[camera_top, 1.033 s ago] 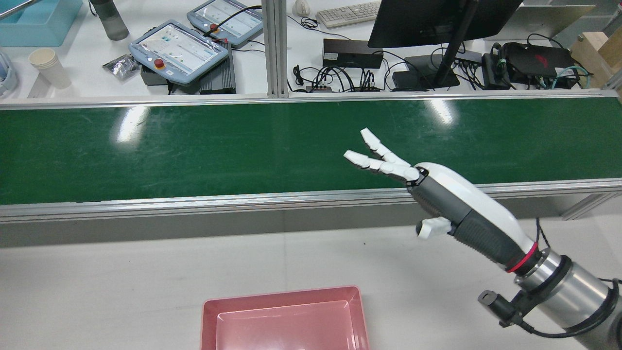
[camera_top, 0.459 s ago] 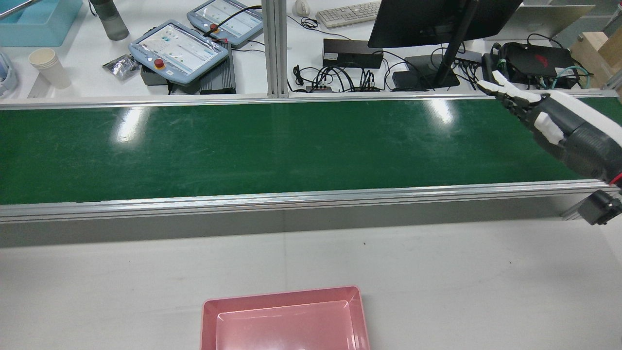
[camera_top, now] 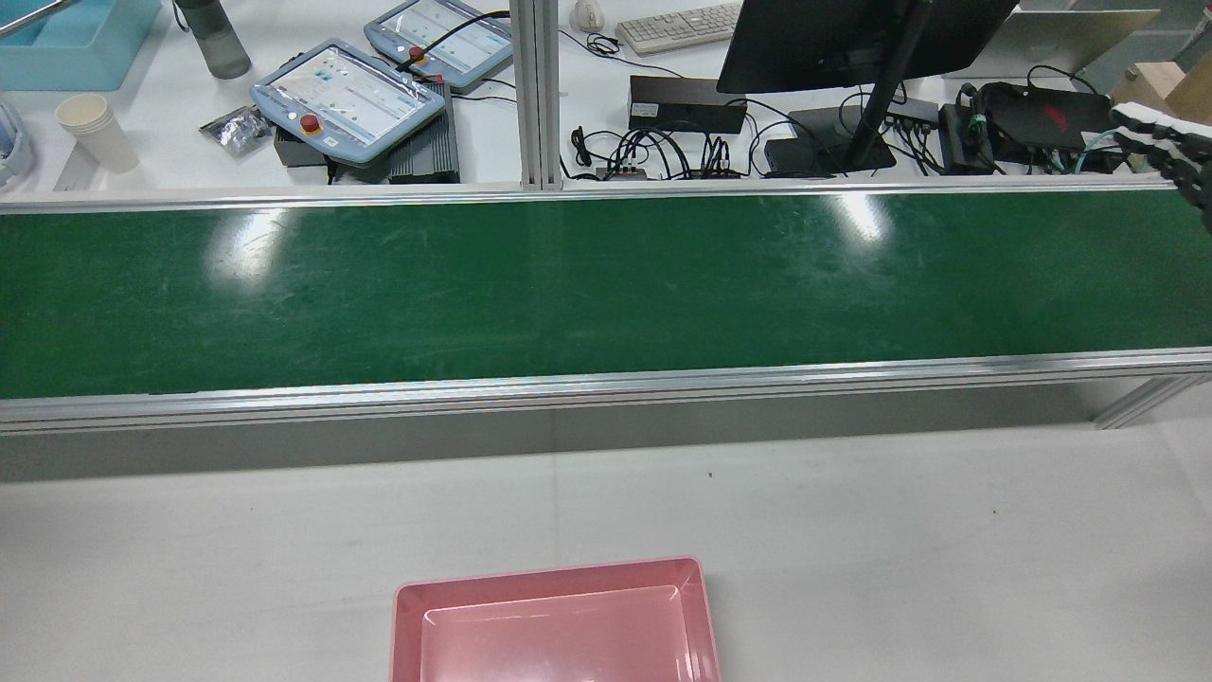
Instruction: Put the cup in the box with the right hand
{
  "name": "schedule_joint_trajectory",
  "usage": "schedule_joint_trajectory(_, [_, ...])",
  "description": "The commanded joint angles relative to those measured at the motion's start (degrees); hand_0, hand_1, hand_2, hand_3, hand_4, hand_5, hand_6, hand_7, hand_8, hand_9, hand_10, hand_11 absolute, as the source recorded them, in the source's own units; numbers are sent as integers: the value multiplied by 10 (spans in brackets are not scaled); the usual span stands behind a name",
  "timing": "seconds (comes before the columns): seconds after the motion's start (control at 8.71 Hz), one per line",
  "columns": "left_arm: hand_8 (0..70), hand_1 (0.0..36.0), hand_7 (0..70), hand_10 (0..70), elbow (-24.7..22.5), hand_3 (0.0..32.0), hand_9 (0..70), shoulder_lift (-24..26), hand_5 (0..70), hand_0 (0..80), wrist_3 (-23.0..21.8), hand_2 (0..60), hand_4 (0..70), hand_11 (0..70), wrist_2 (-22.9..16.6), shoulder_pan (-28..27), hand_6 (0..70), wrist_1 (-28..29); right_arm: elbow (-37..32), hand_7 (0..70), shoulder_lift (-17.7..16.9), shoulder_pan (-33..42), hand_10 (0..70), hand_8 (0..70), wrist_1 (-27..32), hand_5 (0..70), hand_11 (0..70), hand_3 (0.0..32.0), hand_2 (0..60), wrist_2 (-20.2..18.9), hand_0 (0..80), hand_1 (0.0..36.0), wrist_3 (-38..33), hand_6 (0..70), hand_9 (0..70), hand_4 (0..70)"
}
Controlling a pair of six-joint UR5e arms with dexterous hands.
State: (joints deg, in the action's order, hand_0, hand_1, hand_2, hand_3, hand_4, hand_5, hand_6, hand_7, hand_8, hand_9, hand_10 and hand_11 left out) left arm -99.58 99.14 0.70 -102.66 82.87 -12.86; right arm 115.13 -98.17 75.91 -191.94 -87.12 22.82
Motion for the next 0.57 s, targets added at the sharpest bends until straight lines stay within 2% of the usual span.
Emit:
schedule_joint_trajectory(0.0, [0,0,0,0,0,0,0,0,0,0,0,0,0,0,0,-1,0,0,-117,87,-20,87,0,55,111,0,0,0,0,-17,0,0,-74,27,102,0])
schedule_joint_trajectory(0.11, [0,0,0,0,-1,0,0,0,0,0,0,0,0,0,0,0,0,-1,-156,120,-16,86,5,44,152,0,7,0,0,-19,18,0,-112,33,99,0])
schedule_joint_trajectory(0.23, [0,0,0,0,-1,0,0,0,0,0,0,0,0,0,0,0,0,0,-156,163,-18,87,0,48,154,0,0,0,0,-19,32,0,-114,41,111,0])
schedule_joint_trajectory(0.46, [0,0,0,0,-1,0,0,0,0,0,0,0,0,0,0,0,0,-1,-155,158,-28,88,0,49,155,0,0,0,0,-20,84,0,-117,39,108,0])
